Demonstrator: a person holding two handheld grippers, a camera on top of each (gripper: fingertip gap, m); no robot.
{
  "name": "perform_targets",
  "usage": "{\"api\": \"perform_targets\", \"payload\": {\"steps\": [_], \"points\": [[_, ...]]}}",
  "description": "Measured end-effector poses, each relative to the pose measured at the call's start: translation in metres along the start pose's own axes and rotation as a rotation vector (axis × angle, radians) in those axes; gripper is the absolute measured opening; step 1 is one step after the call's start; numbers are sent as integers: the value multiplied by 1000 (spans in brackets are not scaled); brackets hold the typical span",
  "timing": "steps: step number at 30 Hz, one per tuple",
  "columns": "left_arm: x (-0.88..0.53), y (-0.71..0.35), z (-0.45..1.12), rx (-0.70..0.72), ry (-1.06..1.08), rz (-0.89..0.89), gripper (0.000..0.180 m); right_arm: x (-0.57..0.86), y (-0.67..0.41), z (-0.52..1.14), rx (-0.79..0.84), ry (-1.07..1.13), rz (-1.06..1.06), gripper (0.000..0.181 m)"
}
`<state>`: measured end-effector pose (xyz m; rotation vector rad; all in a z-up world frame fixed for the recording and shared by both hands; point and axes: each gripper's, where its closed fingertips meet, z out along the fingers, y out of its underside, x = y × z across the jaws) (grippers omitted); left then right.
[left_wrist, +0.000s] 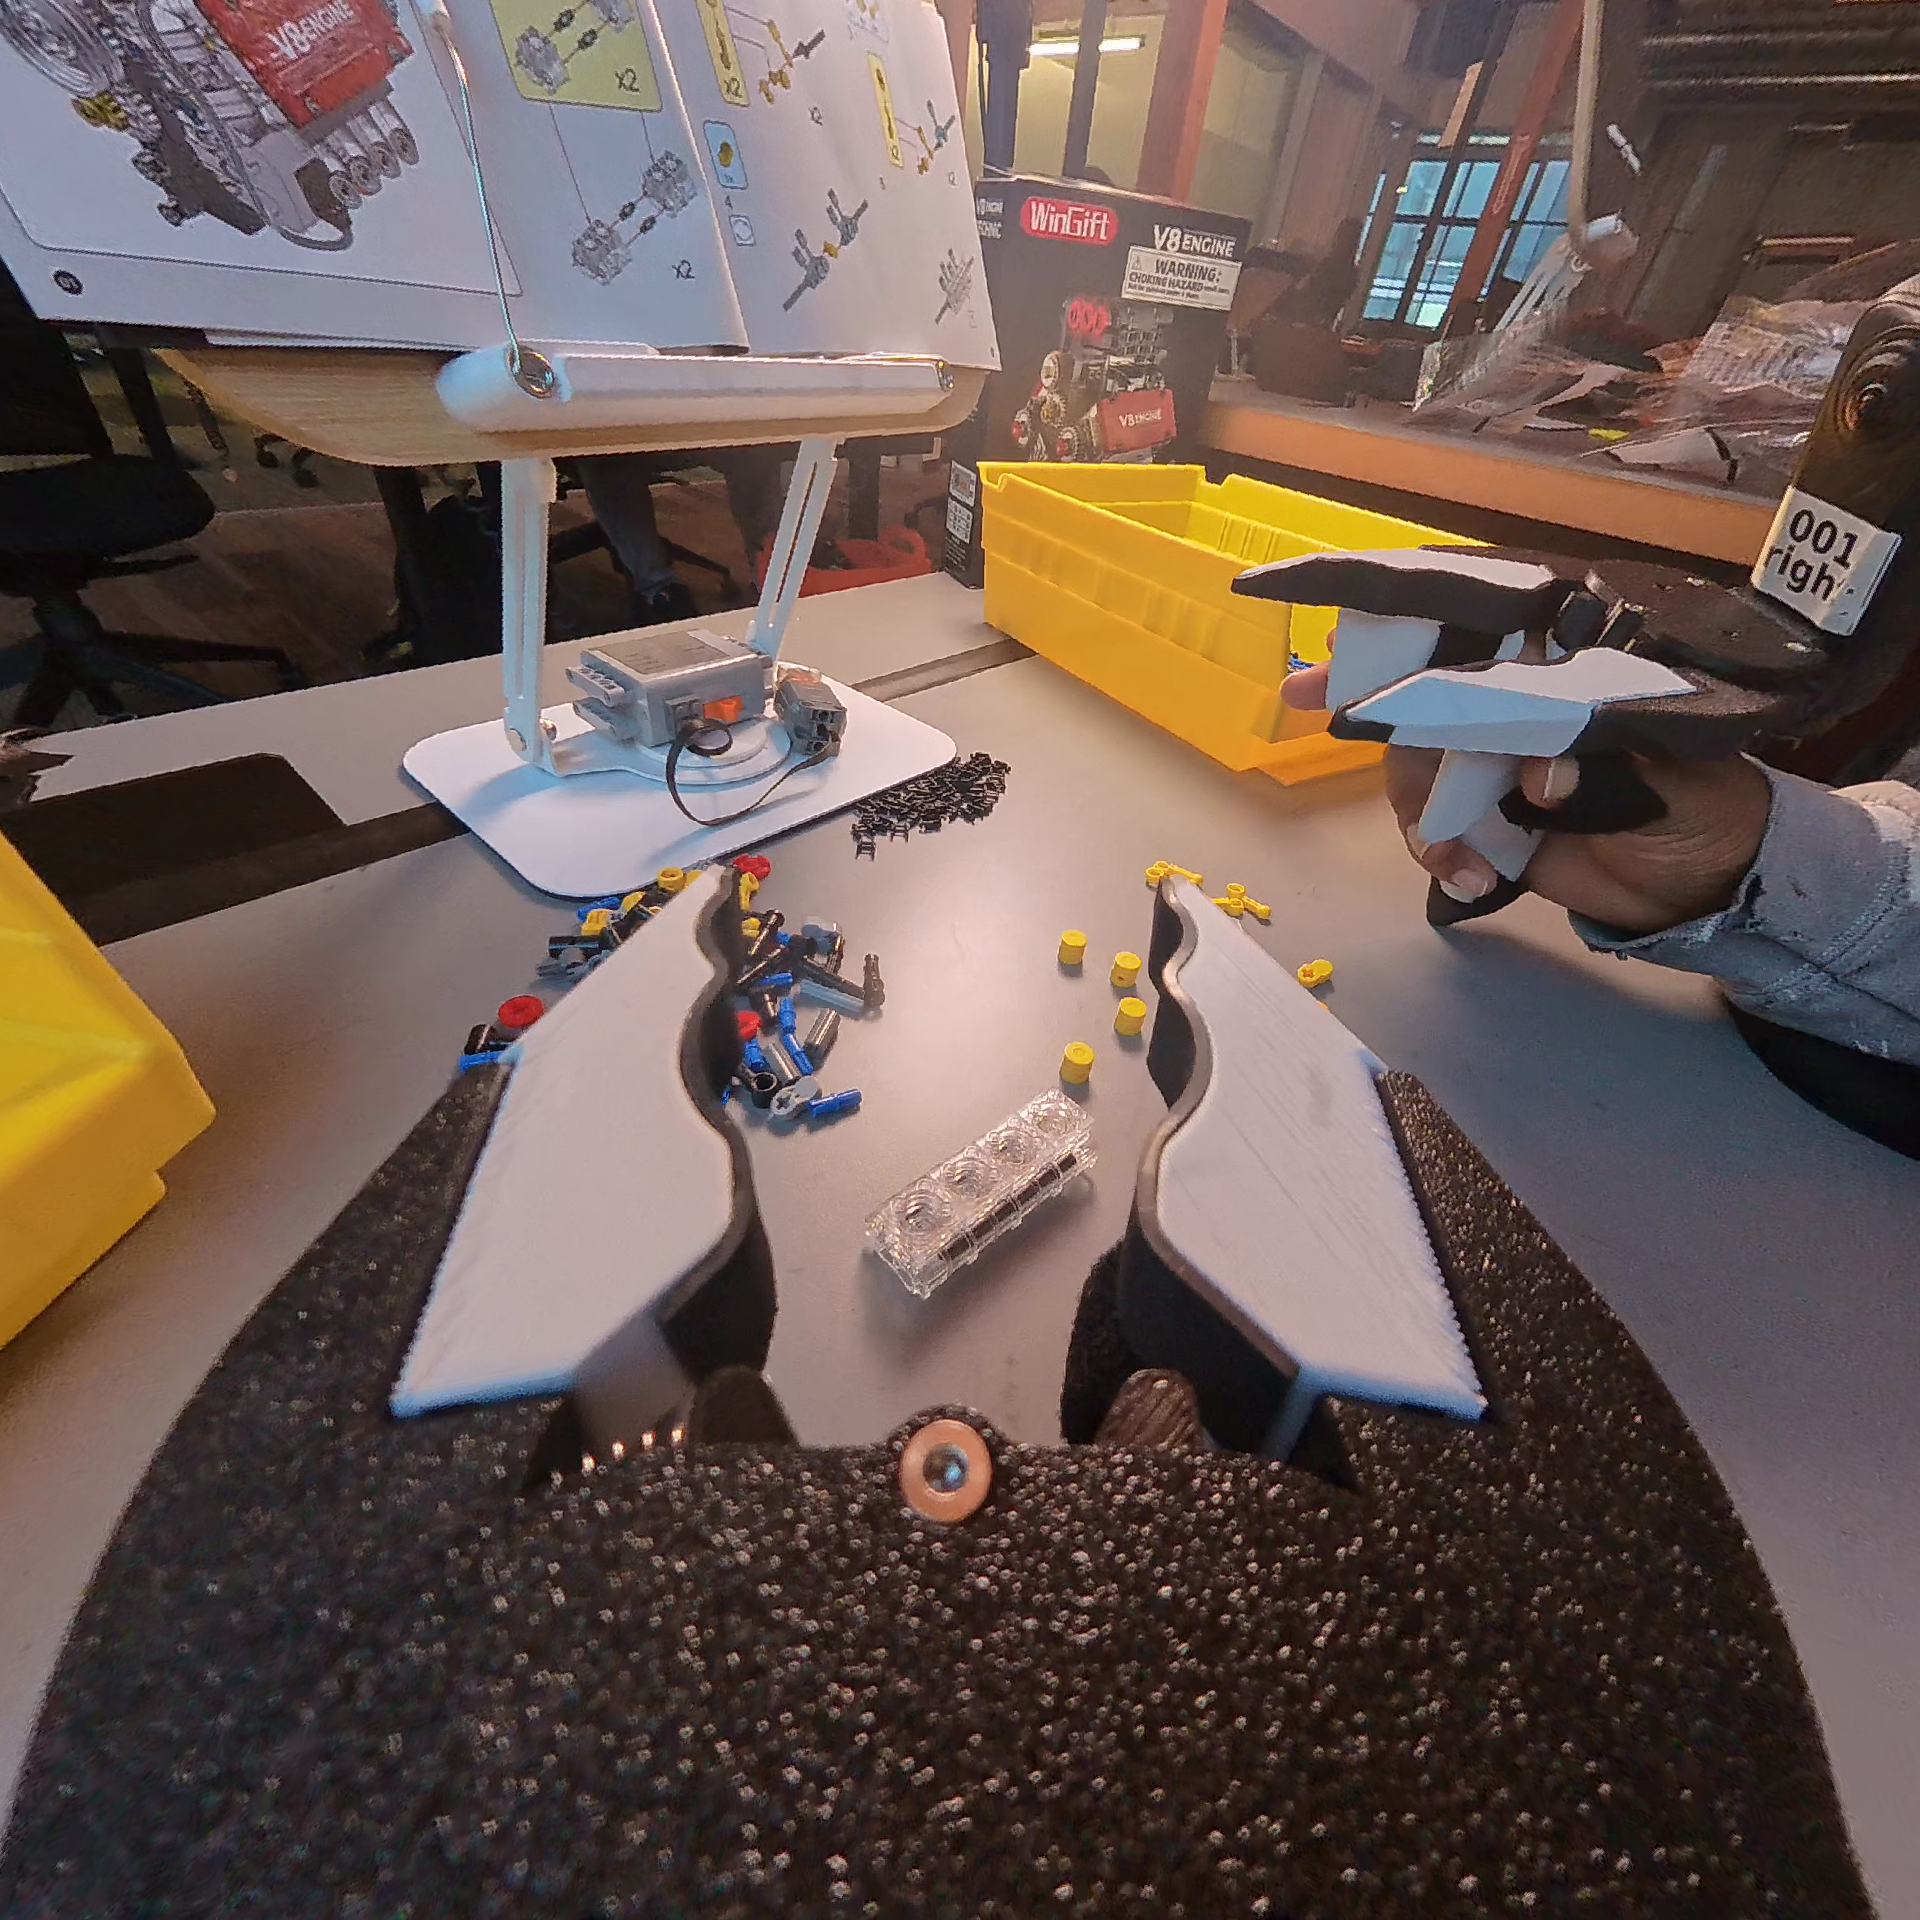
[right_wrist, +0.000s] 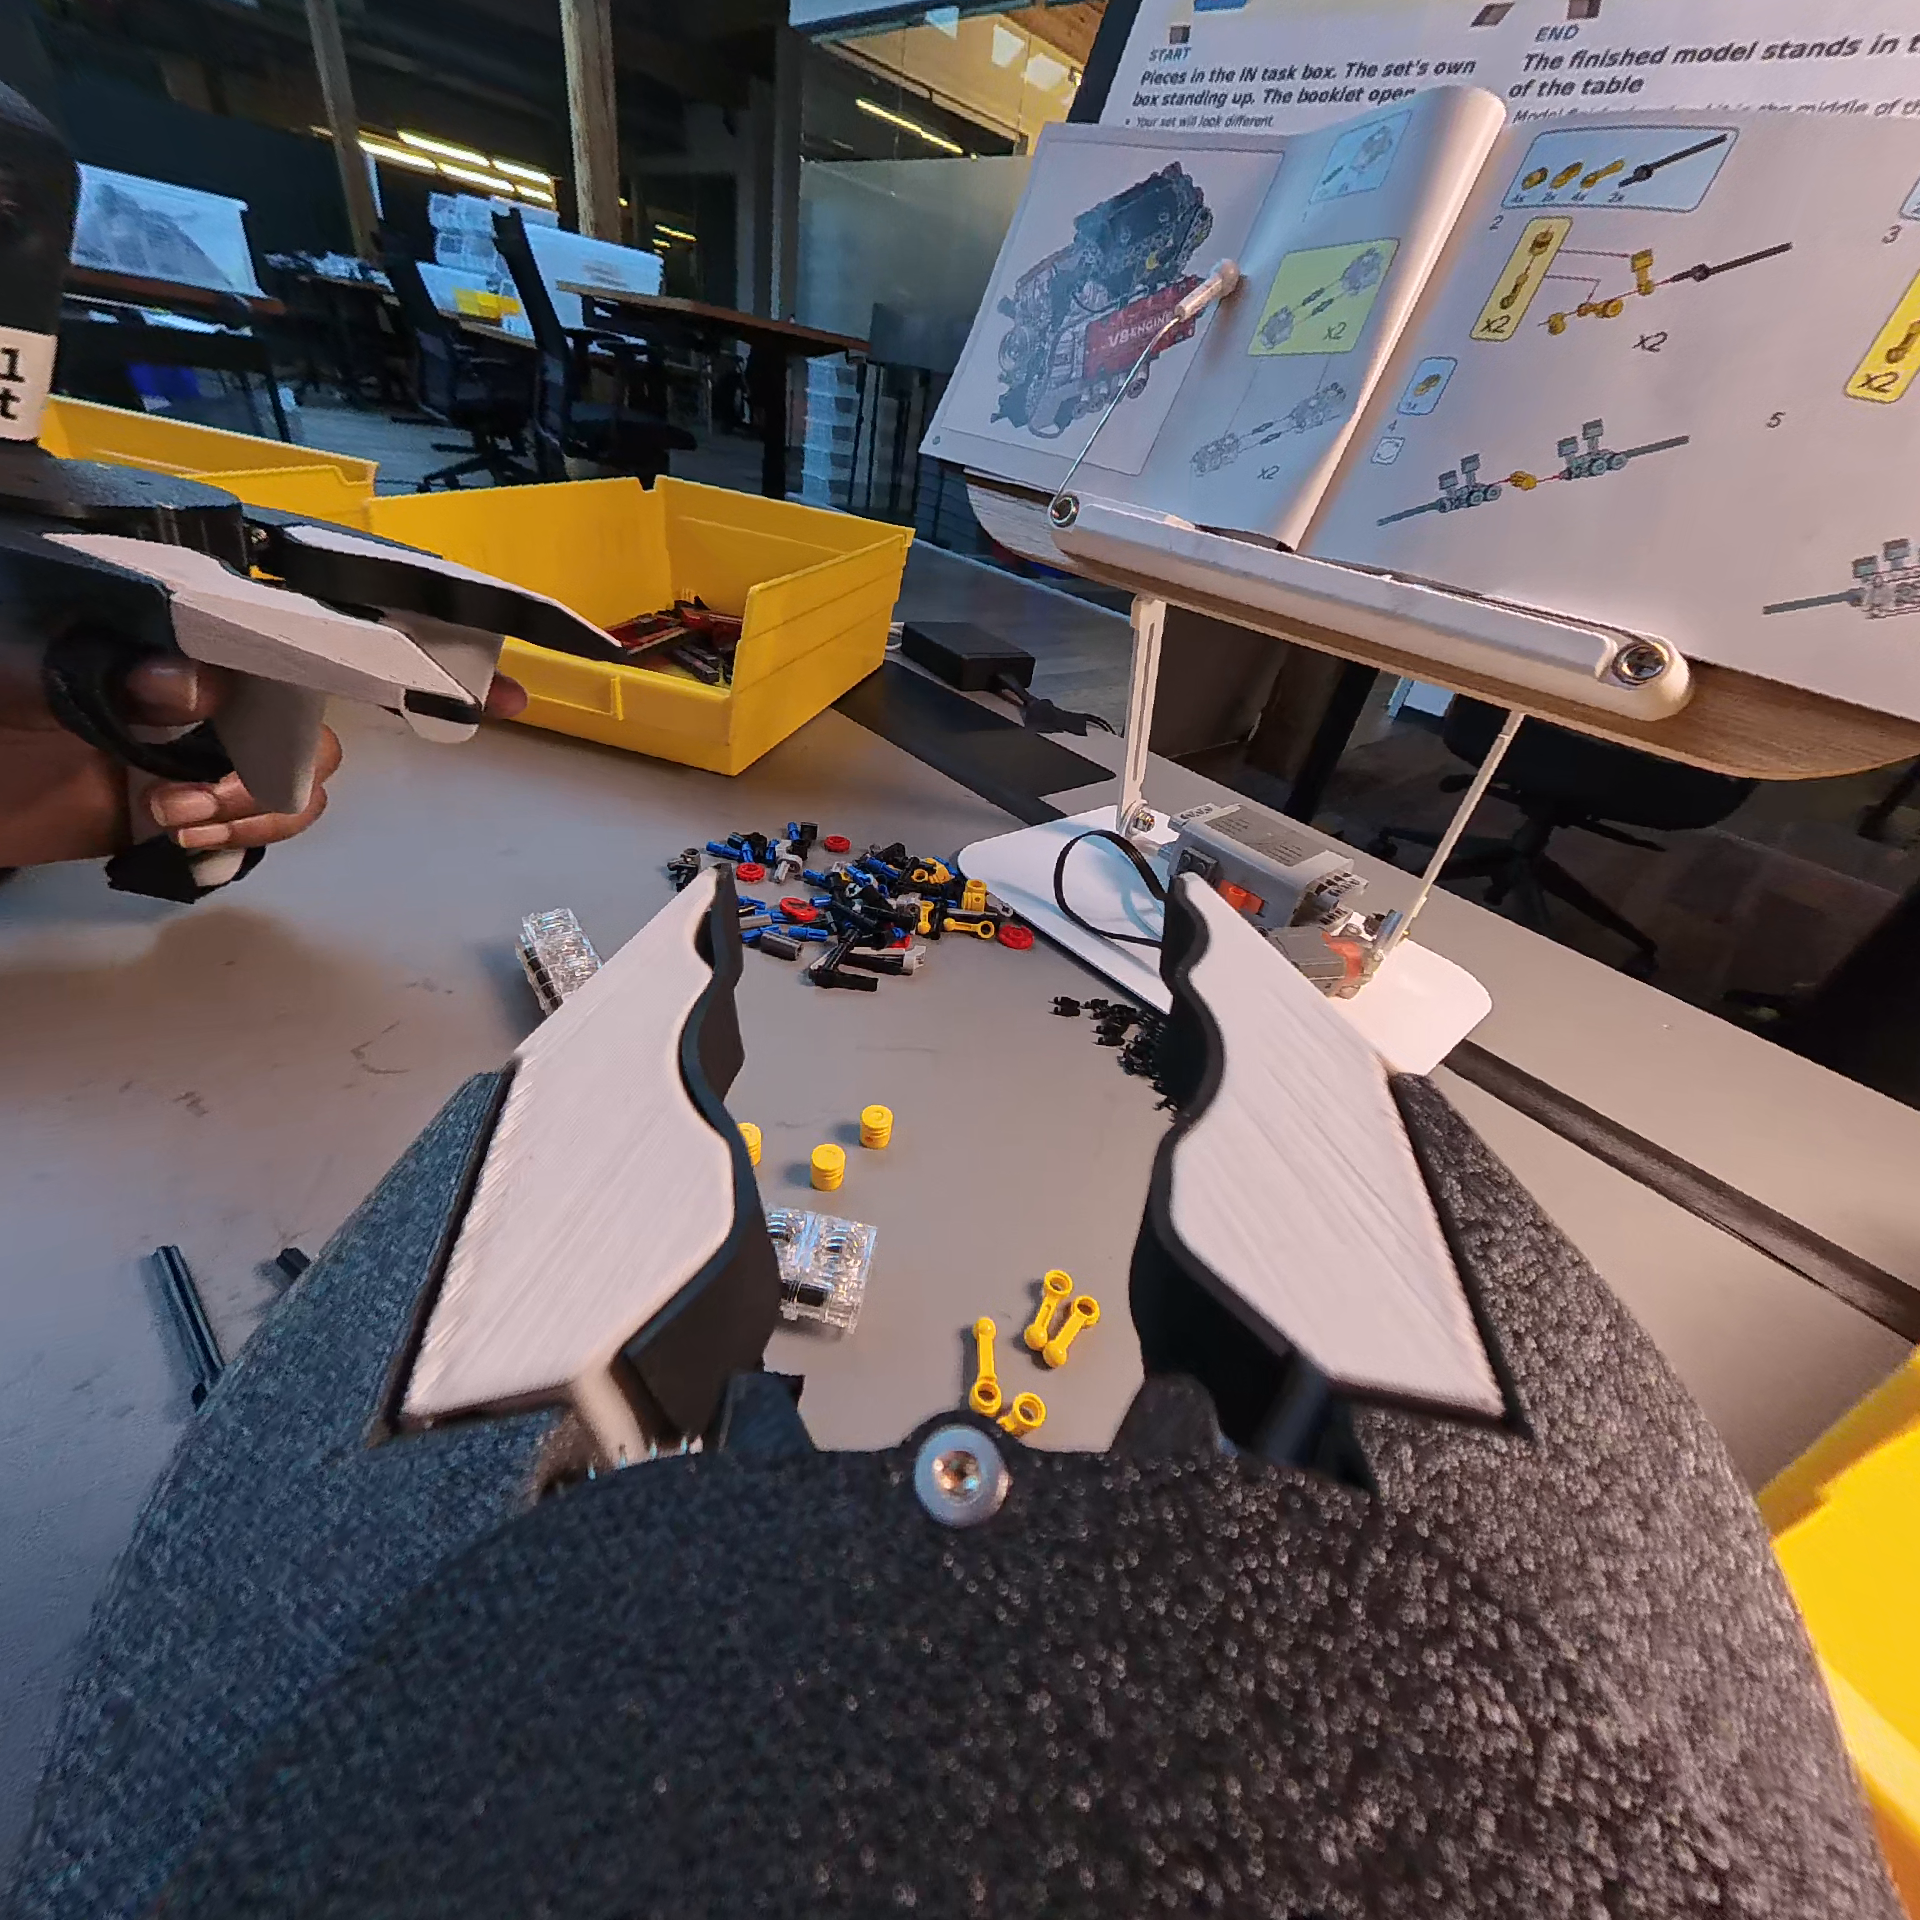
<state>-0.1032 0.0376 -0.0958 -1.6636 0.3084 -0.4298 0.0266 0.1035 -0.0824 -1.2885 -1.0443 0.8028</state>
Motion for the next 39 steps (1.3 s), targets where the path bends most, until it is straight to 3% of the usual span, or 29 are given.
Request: {"api": "perform_targets", "payload": {"steps": [19, 34, 39], "points": [[5, -4, -1, 8, 12, 23, 75, 2, 0, -1, -3, 13, -2, 78], [13, -6, -2, 10, 19, 90, 69, -3, -3, -4, 7, 5, -46, 57], [4, -6, -2, 6, -29, 62, 80, -4, 1, -3, -8, 1, -51, 48]]}}
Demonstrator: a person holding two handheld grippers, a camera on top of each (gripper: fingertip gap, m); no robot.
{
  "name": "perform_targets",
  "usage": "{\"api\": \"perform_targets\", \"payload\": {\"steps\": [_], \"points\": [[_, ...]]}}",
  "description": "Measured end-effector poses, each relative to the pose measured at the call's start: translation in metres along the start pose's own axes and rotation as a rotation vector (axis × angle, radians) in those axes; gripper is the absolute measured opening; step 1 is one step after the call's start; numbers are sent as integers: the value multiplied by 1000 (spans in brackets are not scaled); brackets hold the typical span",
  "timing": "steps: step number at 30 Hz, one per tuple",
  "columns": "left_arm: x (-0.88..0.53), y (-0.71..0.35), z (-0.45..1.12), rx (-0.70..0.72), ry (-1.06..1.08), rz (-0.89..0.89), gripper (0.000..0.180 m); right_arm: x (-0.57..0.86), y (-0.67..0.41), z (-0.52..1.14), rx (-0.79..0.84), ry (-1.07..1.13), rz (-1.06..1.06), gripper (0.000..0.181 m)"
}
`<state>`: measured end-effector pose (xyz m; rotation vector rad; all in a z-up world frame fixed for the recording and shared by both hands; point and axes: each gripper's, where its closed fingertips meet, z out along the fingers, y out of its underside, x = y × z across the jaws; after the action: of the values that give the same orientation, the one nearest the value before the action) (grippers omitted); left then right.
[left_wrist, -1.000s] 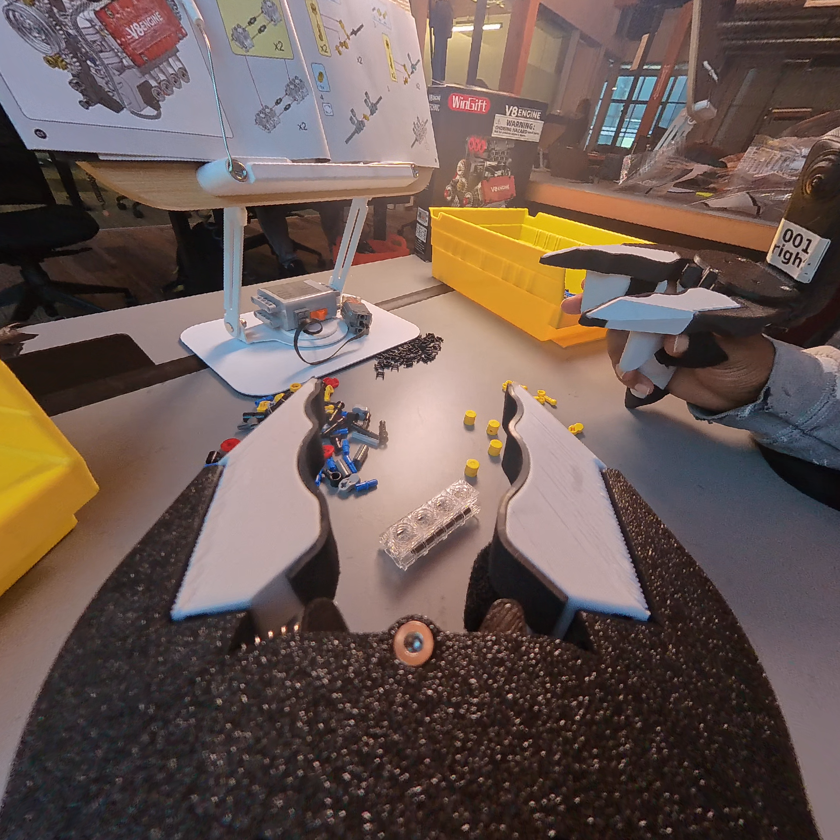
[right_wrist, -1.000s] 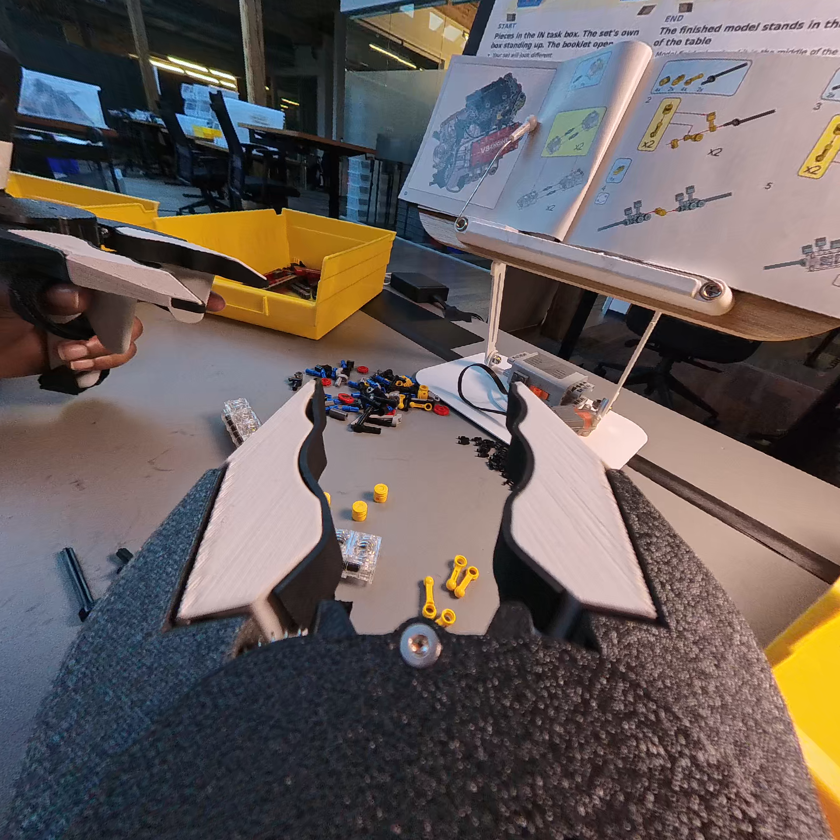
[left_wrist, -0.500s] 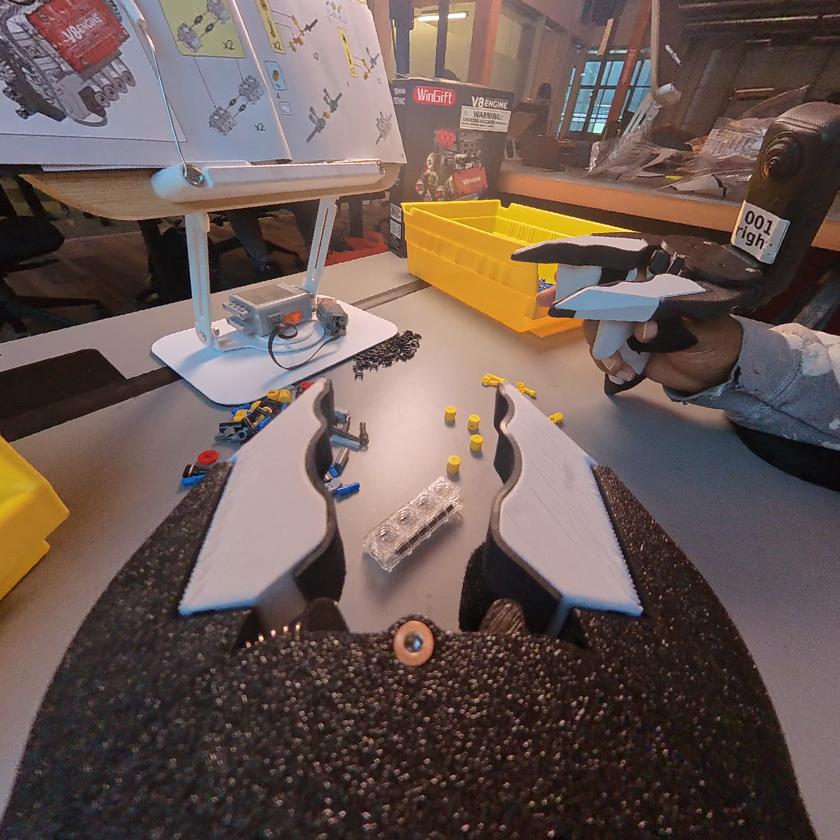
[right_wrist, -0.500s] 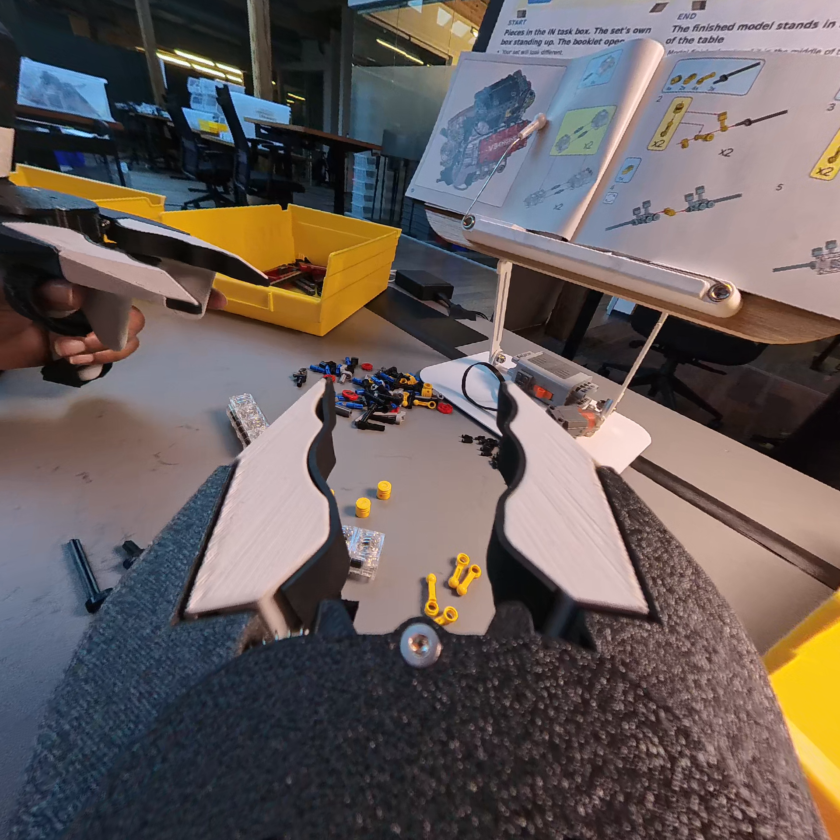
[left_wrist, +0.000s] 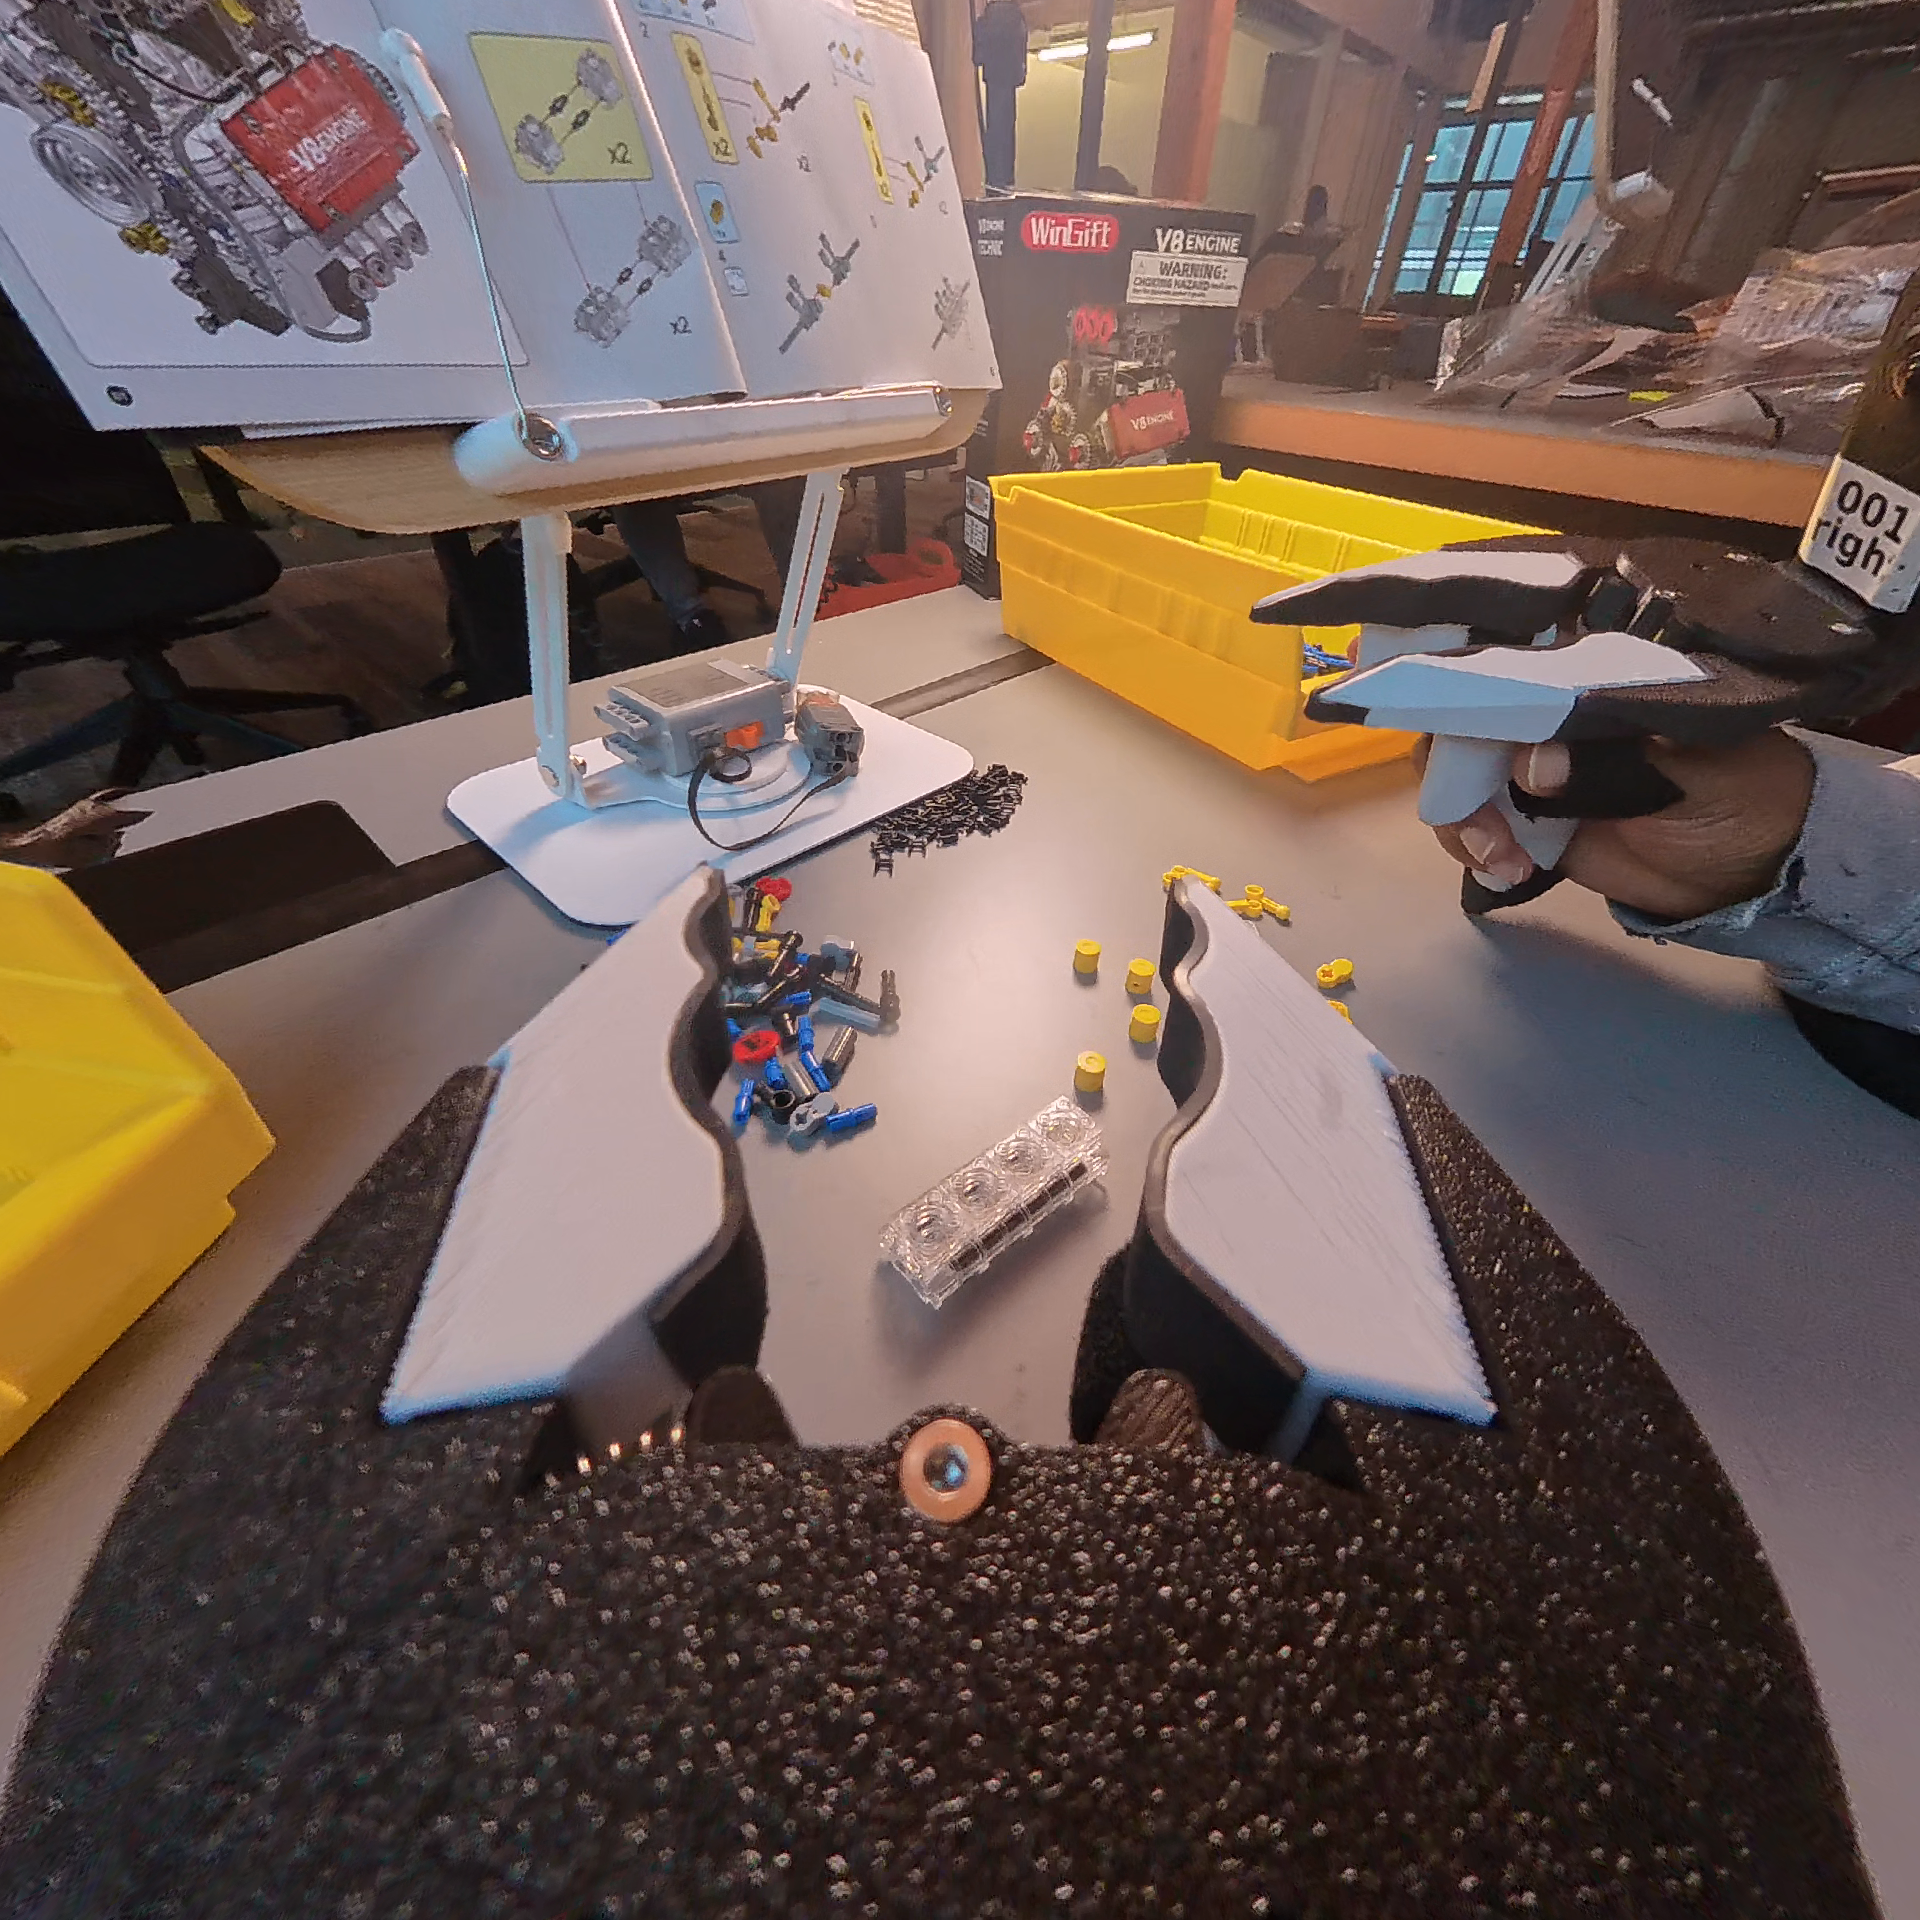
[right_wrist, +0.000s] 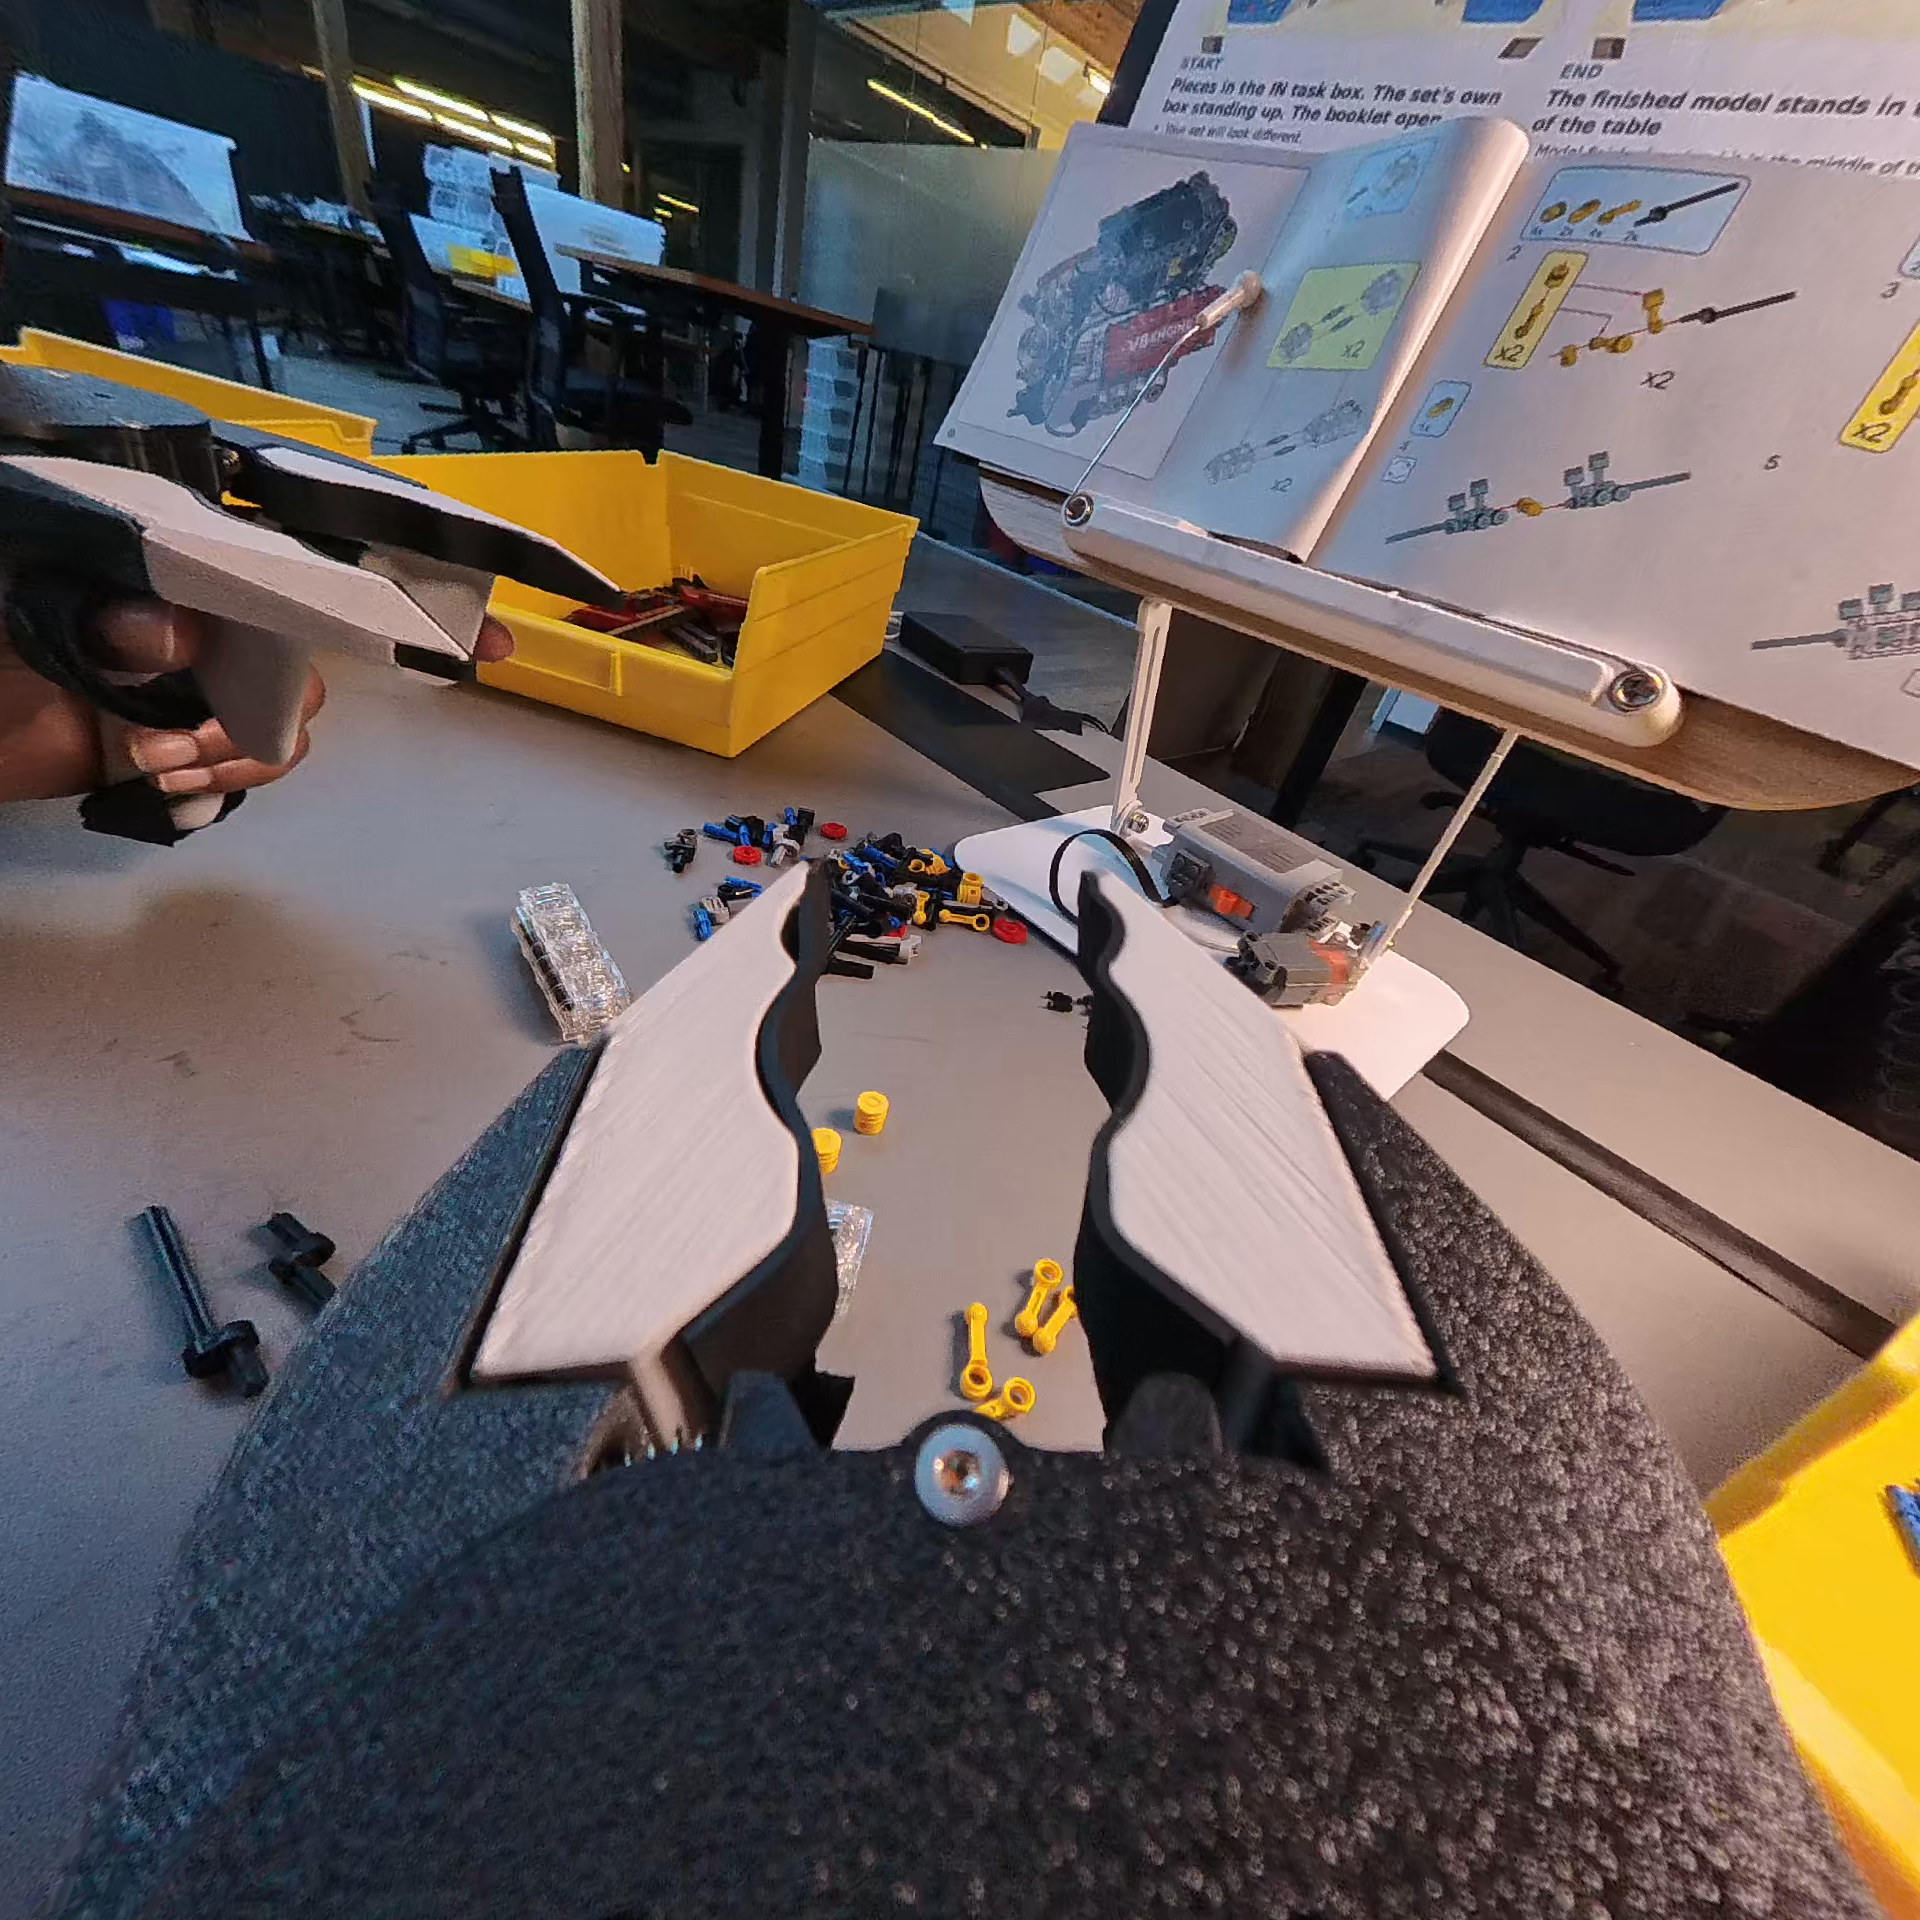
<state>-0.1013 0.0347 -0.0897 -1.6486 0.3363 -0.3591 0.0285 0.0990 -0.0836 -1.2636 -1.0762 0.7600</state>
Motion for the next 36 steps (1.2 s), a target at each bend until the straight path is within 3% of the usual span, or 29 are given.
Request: {"api": "perform_targets", "payload": {"steps": [6, 14, 24, 29, 36], "points": [[5, 3, -1, -20, 30, 3, 68, -3, 1, 2, -8, -28, 34, 67], [16, 2, -2, -15, 84, 20, 49, -8, 7, 1, -74, -84, -33, 62], [48, 32, 6, -182, 247, 122, 47, -112, 69, -41, -447, -749, -124, 27], [77, 63, 2, -331, 410, 181, 41, -122, 93, -40, -569, -747, -200, 26], [117, 96, -11, -488, 613, 237, 38, -126, 95, -38, -606, -737, -185, 15]]}}
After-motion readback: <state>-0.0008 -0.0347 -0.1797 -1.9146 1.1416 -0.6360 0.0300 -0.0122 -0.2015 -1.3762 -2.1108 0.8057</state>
